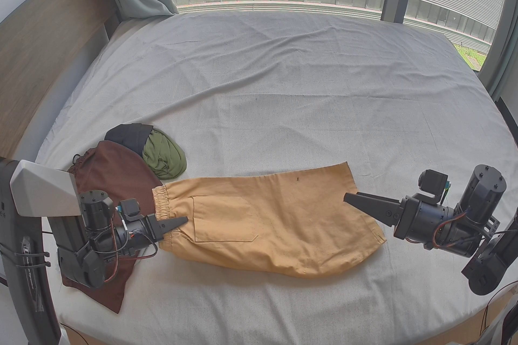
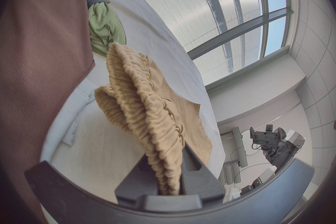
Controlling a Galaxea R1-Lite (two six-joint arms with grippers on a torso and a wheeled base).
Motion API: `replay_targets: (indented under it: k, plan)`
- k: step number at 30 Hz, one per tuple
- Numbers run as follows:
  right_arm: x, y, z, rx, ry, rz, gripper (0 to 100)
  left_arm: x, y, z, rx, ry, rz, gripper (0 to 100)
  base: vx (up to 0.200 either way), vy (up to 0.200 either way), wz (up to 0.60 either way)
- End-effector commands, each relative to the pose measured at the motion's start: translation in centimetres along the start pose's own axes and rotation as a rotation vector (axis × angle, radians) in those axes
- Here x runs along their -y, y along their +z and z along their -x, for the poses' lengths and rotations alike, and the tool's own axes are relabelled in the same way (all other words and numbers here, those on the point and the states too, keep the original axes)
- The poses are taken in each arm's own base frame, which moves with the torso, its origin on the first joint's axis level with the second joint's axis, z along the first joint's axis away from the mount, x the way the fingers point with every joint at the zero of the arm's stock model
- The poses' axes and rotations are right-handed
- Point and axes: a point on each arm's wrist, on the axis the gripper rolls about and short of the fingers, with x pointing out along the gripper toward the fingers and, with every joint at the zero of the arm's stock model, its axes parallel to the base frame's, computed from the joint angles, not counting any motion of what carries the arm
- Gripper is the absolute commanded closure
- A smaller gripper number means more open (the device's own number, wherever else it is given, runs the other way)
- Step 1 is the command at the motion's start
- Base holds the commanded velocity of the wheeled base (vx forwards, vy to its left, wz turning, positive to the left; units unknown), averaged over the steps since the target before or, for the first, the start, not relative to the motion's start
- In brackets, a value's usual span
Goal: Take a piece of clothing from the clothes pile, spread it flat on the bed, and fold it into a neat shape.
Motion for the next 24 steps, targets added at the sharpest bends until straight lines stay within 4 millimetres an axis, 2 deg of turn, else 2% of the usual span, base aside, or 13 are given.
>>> replay_targets:
  k: [1, 17, 24]
  plan:
    - [0.2, -0.2, -0.1, -0.009, -0.006, -0.006, 0, 0.5, 1.3, 1.1, 0.042, -0.009, -0.017, 100, 0.0, 0.0, 0.0]
    - [0.3, -0.3, -0.1, -0.011, -0.008, -0.007, 0, -0.3, 1.7, 2.4, 0.036, -0.021, -0.003, 100, 0.0, 0.0, 0.0]
    - [0.3, -0.4, -0.2, -0.015, -0.01, -0.009, 0, -0.7, 2.8, 3.9, 0.063, -0.034, -0.005, 100, 0.0, 0.0, 0.0]
